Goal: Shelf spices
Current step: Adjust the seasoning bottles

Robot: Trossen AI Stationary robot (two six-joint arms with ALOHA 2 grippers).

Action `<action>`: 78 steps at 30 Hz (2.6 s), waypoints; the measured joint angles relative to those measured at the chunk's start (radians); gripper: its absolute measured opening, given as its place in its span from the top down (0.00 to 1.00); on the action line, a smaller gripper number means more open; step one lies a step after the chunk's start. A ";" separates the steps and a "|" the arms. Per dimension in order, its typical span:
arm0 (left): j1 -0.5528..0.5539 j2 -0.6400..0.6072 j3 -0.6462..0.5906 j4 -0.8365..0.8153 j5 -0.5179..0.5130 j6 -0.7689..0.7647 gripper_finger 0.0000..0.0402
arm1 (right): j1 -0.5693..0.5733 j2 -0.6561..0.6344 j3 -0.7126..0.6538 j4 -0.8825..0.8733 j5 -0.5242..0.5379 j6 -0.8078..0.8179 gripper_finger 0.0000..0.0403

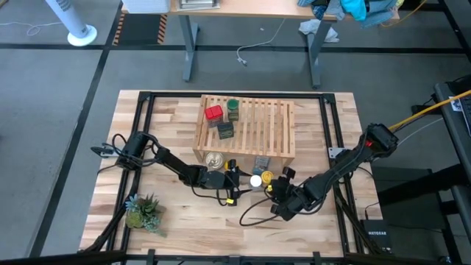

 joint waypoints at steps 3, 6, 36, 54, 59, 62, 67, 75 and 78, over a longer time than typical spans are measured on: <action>0.000 0.000 0.000 -0.001 -0.001 0.000 0.34 | 0.000 0.034 0.000 0.038 0.001 -0.012 0.60; 0.000 0.000 0.000 -0.002 -0.001 0.000 0.34 | -0.006 0.065 0.000 0.091 0.000 -0.041 0.60; -0.015 -0.004 -0.006 -0.052 -0.078 -0.038 0.34 | -0.052 0.114 0.001 0.238 -0.041 -0.106 0.60; -0.035 -0.004 0.000 -0.058 -0.080 -0.039 0.34 | -0.052 0.114 0.001 0.319 -0.016 -0.134 0.60; -0.058 -0.004 0.000 -0.062 -0.084 -0.012 0.34 | -0.058 0.114 0.000 0.349 0.020 -0.156 0.60; -0.069 -0.004 0.000 -0.069 -0.117 0.006 0.34 | -0.080 0.115 0.000 0.371 -0.006 -0.159 0.60; -0.092 -0.011 -0.003 -0.132 -0.256 0.035 0.34 | -0.112 0.140 0.000 0.452 -0.035 -0.191 0.60; -0.137 -0.011 -0.004 -0.213 -0.420 0.037 0.34 | -0.132 0.207 0.000 0.583 -0.090 -0.247 0.60; -0.156 -0.015 -0.004 -0.236 -0.510 0.056 0.34 | -0.131 0.209 0.001 0.583 -0.097 -0.247 0.60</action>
